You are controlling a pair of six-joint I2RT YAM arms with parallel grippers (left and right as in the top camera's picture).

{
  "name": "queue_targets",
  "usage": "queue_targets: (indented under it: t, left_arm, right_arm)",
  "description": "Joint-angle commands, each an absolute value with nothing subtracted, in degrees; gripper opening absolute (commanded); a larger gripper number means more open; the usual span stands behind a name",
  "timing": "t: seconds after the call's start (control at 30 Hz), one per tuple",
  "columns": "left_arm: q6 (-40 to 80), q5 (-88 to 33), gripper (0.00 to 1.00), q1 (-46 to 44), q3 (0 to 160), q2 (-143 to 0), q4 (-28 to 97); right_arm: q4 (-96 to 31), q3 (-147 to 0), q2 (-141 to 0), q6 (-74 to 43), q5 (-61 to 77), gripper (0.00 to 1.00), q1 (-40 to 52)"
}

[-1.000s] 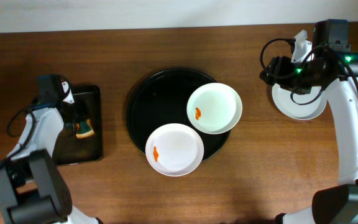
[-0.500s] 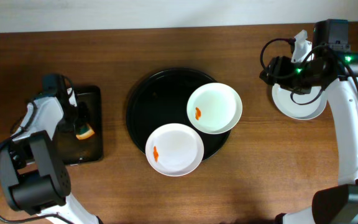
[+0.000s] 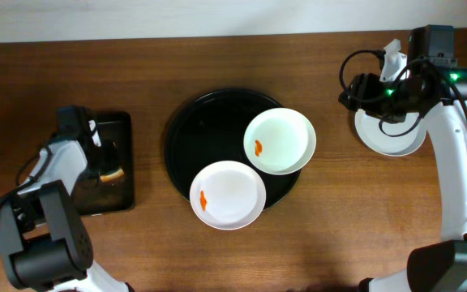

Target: Clean dirty plates on tray and stack at the side

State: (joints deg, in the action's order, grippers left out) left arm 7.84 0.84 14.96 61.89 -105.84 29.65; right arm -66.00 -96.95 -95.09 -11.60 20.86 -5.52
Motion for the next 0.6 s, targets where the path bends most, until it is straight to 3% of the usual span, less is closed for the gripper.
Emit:
queue_targets:
  t: [0.0,0.1,0.27,0.3,0.33,0.43,0.57]
  left_arm:
    - [7.6,1.3,0.20,15.0,57.6,-105.2,26.1]
    - [7.6,1.3,0.00,15.1,57.6,-105.2,24.8]
    - [6.4,1.6,0.00,15.1,62.5,-104.2,30.0]
    - [6.1,1.5,0.06,15.1,63.8,-103.9,31.4]
    - [6.1,1.6,0.25,15.1,65.3,-103.4,33.2]
    - [6.1,4.8,0.57,15.1,68.1,-102.6,36.6]
    - [6.1,6.0,0.58,15.1,67.3,-103.8,36.2]
  right_arm:
    - [-66.1,-97.4,-95.2,-11.2,20.3,0.63,-5.2]
    - [-66.1,-97.4,-95.2,-11.2,20.3,0.63,-5.2]
    - [-66.1,-97.4,-95.2,-11.2,20.3,0.63,-5.2]
    - [-66.1,-97.4,-95.2,-11.2,20.3,0.63,-5.2]
    - [-66.1,-97.4,-95.2,-11.2,20.4,0.63,-5.2]
    - [-66.1,-97.4,-95.2,-11.2,20.3,0.63,-5.2]
    - [-66.1,-97.4,-95.2,-11.2,20.4,0.63,-5.2]
